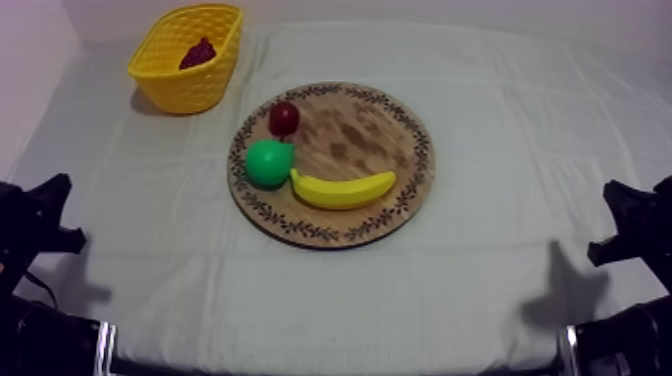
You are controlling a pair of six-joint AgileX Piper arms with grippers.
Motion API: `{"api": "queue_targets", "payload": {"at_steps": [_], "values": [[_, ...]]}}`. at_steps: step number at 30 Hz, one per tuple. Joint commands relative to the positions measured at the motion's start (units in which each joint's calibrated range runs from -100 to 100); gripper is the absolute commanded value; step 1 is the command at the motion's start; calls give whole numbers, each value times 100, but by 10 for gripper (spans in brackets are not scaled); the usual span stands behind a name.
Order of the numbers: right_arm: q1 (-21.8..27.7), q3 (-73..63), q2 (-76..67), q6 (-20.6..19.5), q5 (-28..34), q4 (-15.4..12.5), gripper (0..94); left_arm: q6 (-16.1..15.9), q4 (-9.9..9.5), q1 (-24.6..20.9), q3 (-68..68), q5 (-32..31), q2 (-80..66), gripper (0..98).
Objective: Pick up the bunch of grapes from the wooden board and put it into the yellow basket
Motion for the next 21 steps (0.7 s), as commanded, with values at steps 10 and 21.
{"api": "queue_targets", "payload": {"at_steps": [10,21], "values": [[1,-1,0,-4,2,0,5,285,21,8,5,11,0,1],[1,-1,0,-2,2,0,5,243,8,6,8,12,0,4]]}}
